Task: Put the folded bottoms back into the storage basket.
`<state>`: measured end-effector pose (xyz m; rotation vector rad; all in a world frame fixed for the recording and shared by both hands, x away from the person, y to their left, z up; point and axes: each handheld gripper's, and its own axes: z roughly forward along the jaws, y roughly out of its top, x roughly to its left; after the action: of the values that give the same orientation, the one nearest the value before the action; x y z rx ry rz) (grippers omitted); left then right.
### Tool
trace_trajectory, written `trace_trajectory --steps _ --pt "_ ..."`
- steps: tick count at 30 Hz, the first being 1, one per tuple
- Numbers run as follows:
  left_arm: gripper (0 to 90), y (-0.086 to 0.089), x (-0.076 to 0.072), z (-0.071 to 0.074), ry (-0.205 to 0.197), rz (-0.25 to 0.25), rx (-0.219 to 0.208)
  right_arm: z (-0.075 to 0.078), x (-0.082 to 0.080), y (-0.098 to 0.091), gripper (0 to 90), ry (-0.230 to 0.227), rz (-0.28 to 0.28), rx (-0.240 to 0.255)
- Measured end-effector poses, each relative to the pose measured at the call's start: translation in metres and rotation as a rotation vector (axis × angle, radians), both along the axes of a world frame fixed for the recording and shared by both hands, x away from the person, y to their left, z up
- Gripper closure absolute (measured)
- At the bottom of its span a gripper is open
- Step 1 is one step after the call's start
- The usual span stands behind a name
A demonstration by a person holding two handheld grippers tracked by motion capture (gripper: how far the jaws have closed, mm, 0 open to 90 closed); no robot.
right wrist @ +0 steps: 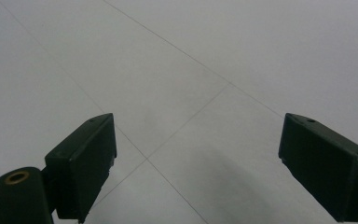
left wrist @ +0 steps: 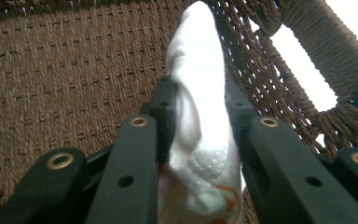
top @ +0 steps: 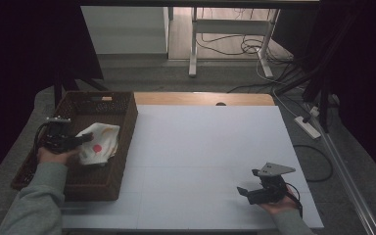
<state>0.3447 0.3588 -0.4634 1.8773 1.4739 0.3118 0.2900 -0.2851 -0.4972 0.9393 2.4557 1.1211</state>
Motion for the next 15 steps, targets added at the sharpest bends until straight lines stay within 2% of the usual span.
trace_trajectory --steps 2,3,4,5,6,9,15 --pt "68.9 0.0 0.0 0.0 -0.001 0.01 0.015 0.0 0.0 0.0 11.7 -0.001 0.0 0.001" --pt "64.7 0.0 0.001 0.001 -0.004 0.02 0.028 0.0 0.0 0.0 11.7 0.0 0.0 0.001" --pt "57.1 -0.001 0.001 0.002 -0.008 0.047 0.055 0.0 0.0 0.0 11.7 0.0 0.0 0.001" --pt "41.2 -0.002 0.001 0.003 -0.007 0.066 0.068 0.0 0.0 0.0 11.7 -0.001 0.0 0.0" --pt "41.2 -0.001 0.001 0.004 -0.004 0.076 0.072 0.0 0.0 0.0 11.7 -0.001 0.0 0.0" --pt "30.3 -0.002 -0.001 0.009 -0.016 0.098 0.077 0.0 0.0 0.0 11.7 0.0 0.0 0.0" --pt "25.0 -0.009 -0.009 0.02 -0.055 0.053 0.048 0.0 0.0 0.0 11.7 0.001 0.0 -0.001"
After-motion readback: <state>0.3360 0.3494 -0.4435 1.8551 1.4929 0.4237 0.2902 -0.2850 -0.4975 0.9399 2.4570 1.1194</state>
